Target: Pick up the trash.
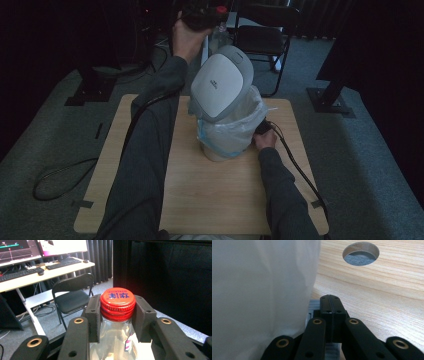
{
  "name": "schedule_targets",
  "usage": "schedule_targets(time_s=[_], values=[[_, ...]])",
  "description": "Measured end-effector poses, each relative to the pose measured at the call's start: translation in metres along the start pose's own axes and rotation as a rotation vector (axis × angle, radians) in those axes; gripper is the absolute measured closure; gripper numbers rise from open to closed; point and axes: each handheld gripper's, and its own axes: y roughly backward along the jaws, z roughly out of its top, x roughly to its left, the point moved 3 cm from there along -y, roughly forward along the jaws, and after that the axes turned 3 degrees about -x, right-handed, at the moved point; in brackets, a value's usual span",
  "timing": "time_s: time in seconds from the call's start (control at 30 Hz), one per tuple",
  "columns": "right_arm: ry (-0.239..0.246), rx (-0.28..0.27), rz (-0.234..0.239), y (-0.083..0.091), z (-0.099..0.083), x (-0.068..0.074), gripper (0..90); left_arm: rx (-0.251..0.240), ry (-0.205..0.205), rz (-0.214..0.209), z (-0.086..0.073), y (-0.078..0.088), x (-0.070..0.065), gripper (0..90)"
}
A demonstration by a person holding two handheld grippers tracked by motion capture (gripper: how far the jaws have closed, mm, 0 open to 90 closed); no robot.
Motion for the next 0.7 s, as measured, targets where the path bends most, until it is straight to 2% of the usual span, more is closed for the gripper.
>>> schedule_targets(time_s=[0.13, 0.23, 0.47, 0.57, 0.7], values=[[0.001, 0.0, 0.002, 0.0, 0.0, 0.0, 90.0, -0.014, 0.005, -0.019, 0.003, -0.004, -0.007, 63.3], [0.0, 0.0, 0.001, 0.0, 0.0, 0.0, 90.0, -0.015, -0.016, -0.027, 0.007, -0.008, -0.016, 63.4], [0.0, -0.006, 0.0, -0.001, 0.0, 0.0, 90.0, -0.032, -0.007, -0.089, 0.014, -0.016, -0.037, 63.3], [-0.001, -0.005, 0.001, -0.001, 0.0, 0.0, 90.0, -0.025, -0.003, -0.116, 0.014, -0.018, -0.044, 63.3], [0.002, -0.006, -0.004, -0.001, 0.0, 0.0, 90.0, -0.01, -0.015, -0.125, 0.012, -0.019, -0.05, 63.3]])
